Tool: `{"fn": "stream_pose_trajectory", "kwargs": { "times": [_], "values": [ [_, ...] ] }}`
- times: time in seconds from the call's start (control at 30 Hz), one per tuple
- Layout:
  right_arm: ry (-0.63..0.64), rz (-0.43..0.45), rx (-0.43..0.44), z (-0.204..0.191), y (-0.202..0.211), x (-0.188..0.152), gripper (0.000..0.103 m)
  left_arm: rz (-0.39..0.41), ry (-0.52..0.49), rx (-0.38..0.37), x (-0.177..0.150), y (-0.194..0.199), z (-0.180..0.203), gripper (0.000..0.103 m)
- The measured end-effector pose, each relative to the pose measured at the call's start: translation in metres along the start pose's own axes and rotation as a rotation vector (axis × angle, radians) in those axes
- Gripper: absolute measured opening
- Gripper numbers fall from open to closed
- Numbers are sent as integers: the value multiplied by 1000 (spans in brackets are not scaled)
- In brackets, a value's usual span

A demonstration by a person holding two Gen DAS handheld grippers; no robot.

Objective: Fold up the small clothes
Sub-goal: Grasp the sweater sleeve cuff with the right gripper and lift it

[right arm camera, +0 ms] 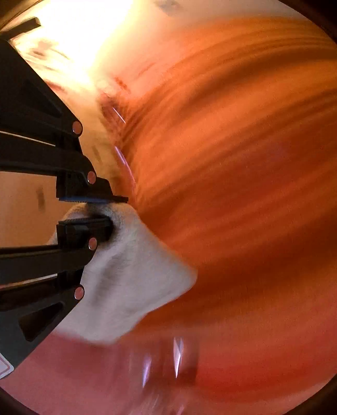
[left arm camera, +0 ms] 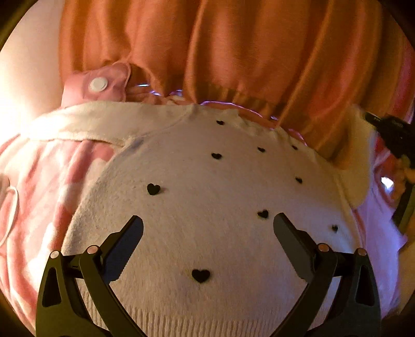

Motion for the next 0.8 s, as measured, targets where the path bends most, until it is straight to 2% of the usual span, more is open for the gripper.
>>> {"fn": "stream_pose_trajectory", "kwargs": {
  "times": [0.07,0.13,0.17,0.27,0.3,0.33,0.37,0.4,0.47,0.57,0.63,0.7,0.77,0.8],
  "values": [
    [42,-104,70,-53,-52,-29,25,-2,55,-12,8,-3,-5,98],
    [37,-198,33,-74,-85,-68,27,-11,84,-15,15,-7,-9,98],
    [10,-213,29,-74,-87,-78,28,-18,90,-23,22,-11,-10,98],
    [-148,-187,21,-56,-59,-101,32,-35,93,-46,38,-26,-10,98],
    [-199,-167,-1,-41,-47,-105,40,-52,111,-61,46,-37,-9,98],
    [-264,-137,-54,-22,-28,-107,51,-64,128,-84,51,-45,-7,98],
    [-300,-123,-93,-6,-17,-112,56,-76,152,-101,56,-55,-5,98],
    [-328,-112,-131,6,-8,-116,60,-79,182,-116,61,-66,1,98],
    [-381,-89,-197,31,7,-124,60,-110,192,-160,63,-86,22,98],
    [-437,-105,-221,47,7,-134,60,-153,130,-183,57,-105,58,98],
    [-441,-121,-228,48,4,-137,60,-163,15,-178,52,-118,94,98],
    [-418,-147,-240,47,1,-136,60,-168,-114,-121,47,-137,124,98],
    [-409,-177,-270,47,2,-142,60,-186,-168,-55,43,-158,135,98],
    [-434,-191,-275,49,4,-147,60,-225,-167,0,41,-176,134,98]
  ]
}}
Point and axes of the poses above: each gripper's, at about its wrist camera, not at the fingertips, and y roughly against the way its jaws point, z to its right, x to its top, the point moved 8 cm from there along -y, roughly the way its jaws point, and after that the axes turned 10 degrees about y, right-handed, at the moved point
